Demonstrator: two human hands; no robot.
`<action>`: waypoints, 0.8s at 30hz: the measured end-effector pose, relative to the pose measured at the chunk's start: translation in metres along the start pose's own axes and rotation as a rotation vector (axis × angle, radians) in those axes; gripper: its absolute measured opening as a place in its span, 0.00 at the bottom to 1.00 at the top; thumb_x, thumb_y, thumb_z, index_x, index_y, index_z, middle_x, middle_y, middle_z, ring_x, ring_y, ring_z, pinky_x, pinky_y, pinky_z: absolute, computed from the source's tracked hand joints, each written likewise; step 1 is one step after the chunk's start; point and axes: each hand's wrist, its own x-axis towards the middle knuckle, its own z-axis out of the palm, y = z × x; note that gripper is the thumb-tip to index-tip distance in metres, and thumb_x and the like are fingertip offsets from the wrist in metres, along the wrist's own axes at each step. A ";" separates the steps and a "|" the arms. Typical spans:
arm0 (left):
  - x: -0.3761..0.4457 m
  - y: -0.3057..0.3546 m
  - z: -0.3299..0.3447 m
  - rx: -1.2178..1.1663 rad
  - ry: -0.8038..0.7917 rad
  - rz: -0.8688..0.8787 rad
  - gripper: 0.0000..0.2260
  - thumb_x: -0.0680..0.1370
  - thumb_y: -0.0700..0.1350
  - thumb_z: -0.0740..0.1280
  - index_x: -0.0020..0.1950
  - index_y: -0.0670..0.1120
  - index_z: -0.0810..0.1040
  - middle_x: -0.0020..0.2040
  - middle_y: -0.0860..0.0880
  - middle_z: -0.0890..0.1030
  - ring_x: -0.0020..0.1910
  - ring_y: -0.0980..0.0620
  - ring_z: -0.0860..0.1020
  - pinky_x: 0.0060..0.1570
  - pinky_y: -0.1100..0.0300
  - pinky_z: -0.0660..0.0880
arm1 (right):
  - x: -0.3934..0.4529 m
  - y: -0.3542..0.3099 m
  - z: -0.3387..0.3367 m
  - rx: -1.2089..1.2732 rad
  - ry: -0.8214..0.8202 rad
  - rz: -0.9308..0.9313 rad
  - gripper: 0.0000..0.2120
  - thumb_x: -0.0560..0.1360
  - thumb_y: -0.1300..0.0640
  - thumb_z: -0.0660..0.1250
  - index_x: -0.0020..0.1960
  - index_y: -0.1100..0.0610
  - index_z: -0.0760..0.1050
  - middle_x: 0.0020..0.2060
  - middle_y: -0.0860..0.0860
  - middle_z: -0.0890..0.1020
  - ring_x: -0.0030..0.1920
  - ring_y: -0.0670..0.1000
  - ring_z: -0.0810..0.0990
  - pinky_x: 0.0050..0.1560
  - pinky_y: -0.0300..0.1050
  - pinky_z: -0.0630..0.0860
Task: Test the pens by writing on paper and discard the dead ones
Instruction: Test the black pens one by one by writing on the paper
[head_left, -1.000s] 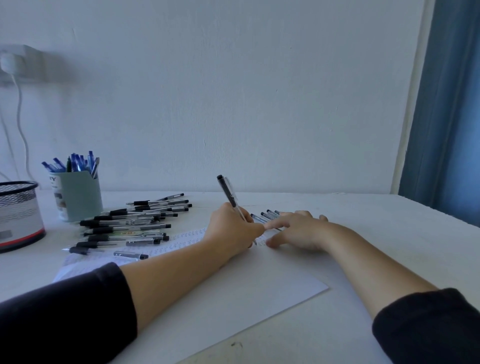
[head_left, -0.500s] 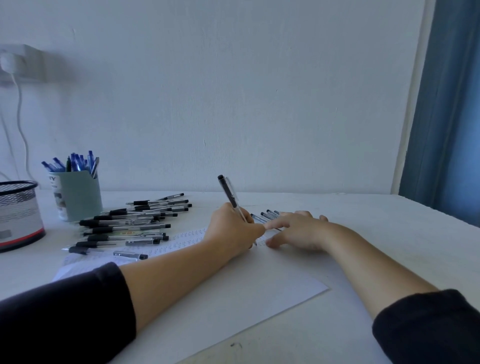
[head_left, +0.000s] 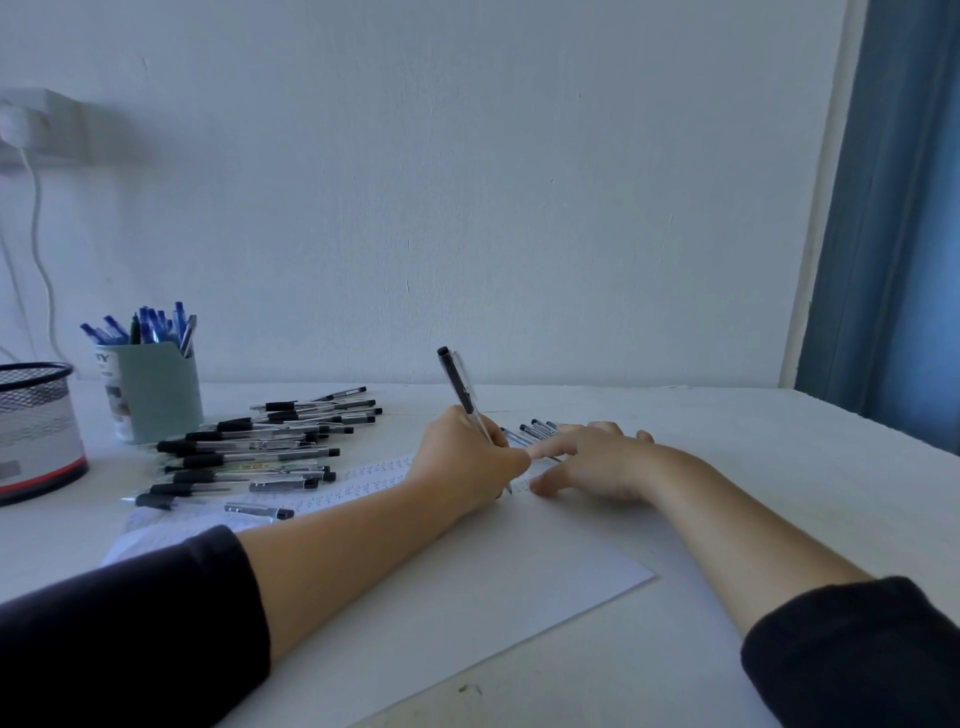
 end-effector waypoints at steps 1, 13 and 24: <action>0.000 0.000 0.000 0.001 0.002 0.003 0.04 0.70 0.41 0.68 0.36 0.43 0.76 0.30 0.46 0.76 0.15 0.60 0.66 0.18 0.72 0.62 | 0.001 0.000 0.000 0.000 0.001 0.004 0.13 0.66 0.39 0.66 0.48 0.23 0.70 0.72 0.46 0.65 0.76 0.51 0.44 0.71 0.62 0.40; 0.003 -0.004 -0.001 -0.097 0.023 -0.003 0.06 0.71 0.40 0.66 0.34 0.42 0.76 0.27 0.46 0.77 0.19 0.56 0.68 0.21 0.68 0.64 | -0.001 0.001 0.000 0.012 0.013 -0.015 0.16 0.70 0.41 0.67 0.55 0.25 0.71 0.74 0.47 0.63 0.76 0.50 0.42 0.71 0.61 0.38; 0.016 -0.001 -0.031 -0.579 0.193 -0.112 0.04 0.81 0.41 0.58 0.46 0.43 0.69 0.31 0.45 0.73 0.25 0.50 0.68 0.24 0.61 0.65 | -0.002 0.001 -0.002 0.008 0.058 0.004 0.22 0.70 0.42 0.69 0.62 0.32 0.69 0.75 0.49 0.59 0.77 0.48 0.43 0.71 0.59 0.31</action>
